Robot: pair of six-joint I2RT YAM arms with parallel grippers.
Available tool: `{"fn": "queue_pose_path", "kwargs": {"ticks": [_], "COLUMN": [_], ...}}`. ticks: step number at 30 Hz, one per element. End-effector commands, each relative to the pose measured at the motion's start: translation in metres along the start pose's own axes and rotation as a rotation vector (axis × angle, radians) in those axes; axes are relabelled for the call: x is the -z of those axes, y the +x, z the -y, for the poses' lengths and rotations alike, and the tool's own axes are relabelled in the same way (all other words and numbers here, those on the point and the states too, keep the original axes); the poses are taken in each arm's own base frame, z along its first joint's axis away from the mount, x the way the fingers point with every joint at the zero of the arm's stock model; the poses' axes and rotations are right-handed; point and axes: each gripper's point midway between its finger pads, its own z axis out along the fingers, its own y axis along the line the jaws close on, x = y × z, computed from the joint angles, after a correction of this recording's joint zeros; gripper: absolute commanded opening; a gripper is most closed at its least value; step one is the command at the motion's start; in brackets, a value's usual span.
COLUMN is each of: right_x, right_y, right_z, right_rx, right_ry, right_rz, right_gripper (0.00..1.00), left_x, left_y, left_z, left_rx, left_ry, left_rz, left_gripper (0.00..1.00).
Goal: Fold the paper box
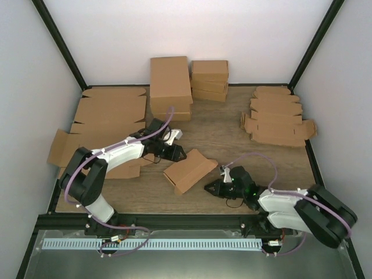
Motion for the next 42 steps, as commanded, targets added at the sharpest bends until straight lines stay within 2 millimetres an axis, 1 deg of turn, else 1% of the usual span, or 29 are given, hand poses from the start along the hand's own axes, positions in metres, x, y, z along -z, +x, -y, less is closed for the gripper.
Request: {"fn": "queue_pose_path", "kwargs": {"ticks": [1,5,8,13,16,23,28,32,38,42], "right_x": [-0.008,-0.012,-0.013,-0.018,-0.024,-0.032,-0.035,-0.033,-0.029,-0.021], "right_y": [-0.028,-0.038,-0.043,-0.046,-0.048,-0.053,-0.057,-0.056,-0.052,-0.054], "right_z": [-0.039,-0.036,-0.035,-0.040,-0.042,-0.049,-0.054,-0.052,-0.045,-0.050], "right_rx": [0.018,-0.034,-0.071,-0.090,-0.087,-0.071,-0.049,-0.046,-0.033,0.025], "right_ry": [-0.157,-0.158,-0.166,-0.195,-0.194,-0.217,-0.214,-0.198,-0.162,-0.135], "right_rz": [0.072,0.121,0.134,0.123,0.113,0.101,0.096,0.099,0.098,0.110], "right_gripper": [0.01,0.01,0.01,0.01,0.01,0.01,0.01,0.01,0.01,0.01], "left_x": [-0.011,-0.020,-0.027,-0.031,-0.030,-0.029,-0.033,-0.037,-0.038,-0.035], "left_y": [0.007,0.015,0.021,0.029,0.031,0.037,0.045,0.049,0.049,0.046], "left_z": [-0.002,-0.009,-0.011,-0.007,-0.005,0.013,0.016,0.016,0.019,0.027], "left_rx": [0.004,0.022,0.035,0.052,0.058,0.082,0.086,0.089,0.086,0.089], "left_ry": [0.035,0.030,0.044,0.094,0.108,0.222,0.243,0.237,0.230,0.269], "left_rz": [-0.015,-0.041,-0.061,-0.081,-0.081,-0.091,-0.119,-0.132,-0.131,-0.120], "left_gripper": [0.54,0.53,0.48,0.43,0.43,0.42,0.43,0.43,0.43,0.43]}}
